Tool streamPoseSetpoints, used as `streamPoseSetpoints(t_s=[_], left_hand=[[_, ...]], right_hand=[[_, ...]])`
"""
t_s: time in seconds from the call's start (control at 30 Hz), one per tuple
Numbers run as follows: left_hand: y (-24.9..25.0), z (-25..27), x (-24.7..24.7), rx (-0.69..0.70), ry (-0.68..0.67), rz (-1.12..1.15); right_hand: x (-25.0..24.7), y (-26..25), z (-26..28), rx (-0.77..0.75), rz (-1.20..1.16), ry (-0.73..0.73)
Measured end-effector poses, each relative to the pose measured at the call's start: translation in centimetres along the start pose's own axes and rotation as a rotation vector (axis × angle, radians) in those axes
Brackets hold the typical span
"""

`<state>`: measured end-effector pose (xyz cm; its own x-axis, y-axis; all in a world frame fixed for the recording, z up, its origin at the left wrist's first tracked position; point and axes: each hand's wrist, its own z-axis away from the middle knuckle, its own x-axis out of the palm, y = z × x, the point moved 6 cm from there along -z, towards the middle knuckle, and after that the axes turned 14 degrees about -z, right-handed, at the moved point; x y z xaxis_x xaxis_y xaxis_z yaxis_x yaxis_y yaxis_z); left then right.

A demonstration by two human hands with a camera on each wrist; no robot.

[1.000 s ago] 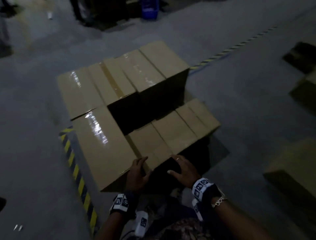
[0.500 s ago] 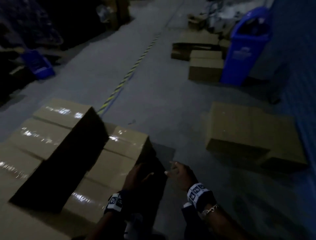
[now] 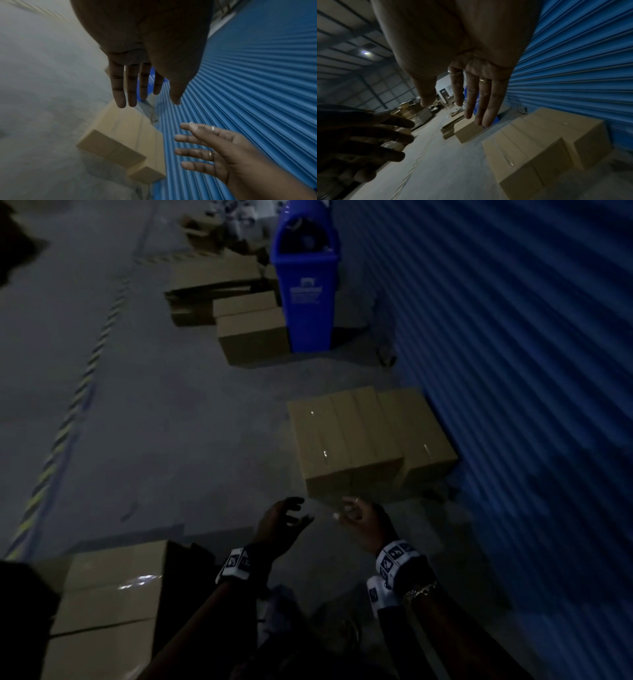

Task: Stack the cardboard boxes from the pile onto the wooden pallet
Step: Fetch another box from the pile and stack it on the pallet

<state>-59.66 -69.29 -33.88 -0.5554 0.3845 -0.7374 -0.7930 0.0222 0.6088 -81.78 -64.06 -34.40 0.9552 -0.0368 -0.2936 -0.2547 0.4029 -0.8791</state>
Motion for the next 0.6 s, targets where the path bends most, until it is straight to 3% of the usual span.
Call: streamPoseSetpoints(t_s=[0.17, 0.33, 0.47, 0.6], left_hand=[[2.6, -7.6, 1.1, 0.044, -0.077, 0.04], [2.1, -17.5, -0.5, 0.06, -0.029, 0.111], [1.6, -25.7, -2.3, -0.005, -0.044, 0.106], [1.2, -32.6, -2.9, -0.047, -0.082, 0.092]], right_hand=[[-3.8, -0.4, -5.2, 0.034, 0.016, 0.08], [-4.9, -2.2, -14.4, 0.084, 0.073, 0.041], [-5.4, -2.3, -23.0, 0.094, 0.119, 0.059], [-5.4, -6.4, -29.8, 0.112, 0.178, 0.025]])
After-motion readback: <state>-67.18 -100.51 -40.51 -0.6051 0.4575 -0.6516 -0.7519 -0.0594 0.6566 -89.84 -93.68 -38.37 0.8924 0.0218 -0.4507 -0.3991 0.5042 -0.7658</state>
